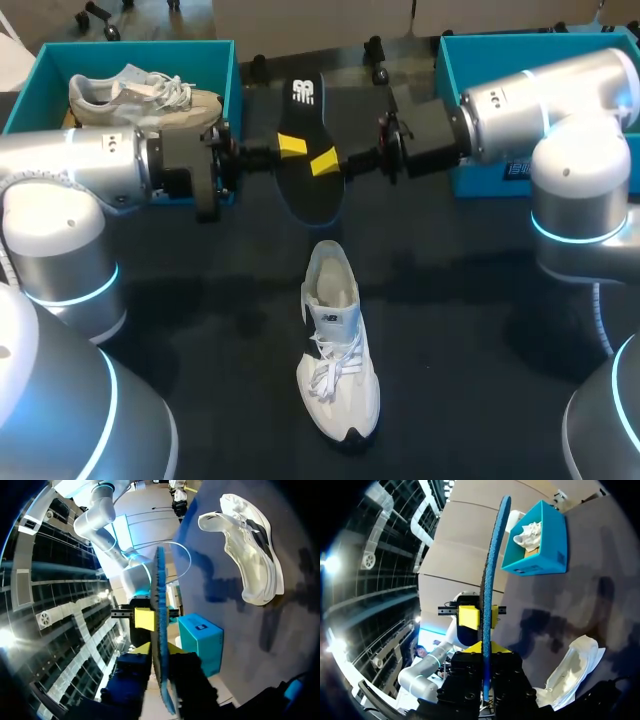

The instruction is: Take the shoe out of the shoebox, open the shoe tongue, remove and reinsert the insole, then place the shoe into the shoebox

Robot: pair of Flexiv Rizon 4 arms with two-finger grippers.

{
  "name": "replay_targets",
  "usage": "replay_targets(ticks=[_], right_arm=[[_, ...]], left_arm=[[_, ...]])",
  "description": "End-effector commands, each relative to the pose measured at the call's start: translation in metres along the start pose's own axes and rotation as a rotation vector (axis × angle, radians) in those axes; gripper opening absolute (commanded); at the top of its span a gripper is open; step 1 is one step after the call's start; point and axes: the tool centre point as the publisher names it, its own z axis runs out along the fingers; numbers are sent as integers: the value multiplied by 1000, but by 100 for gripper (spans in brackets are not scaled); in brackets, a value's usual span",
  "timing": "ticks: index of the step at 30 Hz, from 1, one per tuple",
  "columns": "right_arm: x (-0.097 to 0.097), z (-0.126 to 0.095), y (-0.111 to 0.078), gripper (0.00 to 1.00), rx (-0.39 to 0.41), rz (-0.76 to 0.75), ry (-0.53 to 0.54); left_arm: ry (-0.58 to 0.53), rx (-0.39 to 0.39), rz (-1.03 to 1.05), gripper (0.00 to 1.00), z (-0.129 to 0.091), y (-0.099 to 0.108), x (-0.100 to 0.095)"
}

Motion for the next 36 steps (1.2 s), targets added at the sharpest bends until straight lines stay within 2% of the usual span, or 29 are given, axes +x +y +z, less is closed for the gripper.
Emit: replay_targets(ticks=[1,6,12,14,28,31,33,36], right_arm=[[-5,-3,-7,0,-23,-15,3],[-12,-6,-11,0,-37,-50,-3],[-20,-5,-13,0,-49,-127,-40],[-22,-5,-13,0,-55,-174,-51],[-22,-5,-13,0,-55,-174,-51],[-25,-7,-16,0,-70,-202,-87],[-29,-13,-19,0,-93,-261,-61],[-33,-23,-22,0,-118,-301,-75]], left_arm=[[15,8,-11,100,-18,-4,-7],[81,30,-73,100,-39,-2,-2],[370,88,-285,100,-51,-3,16],[370,88,-285,100,-51,-3,16],[370,88,-285,100,-51,-3,16],[472,-13,-428,100,-50,-10,24],[523,-32,-531,100,-57,-12,29],[612,-67,-624,100,-68,-20,37]])
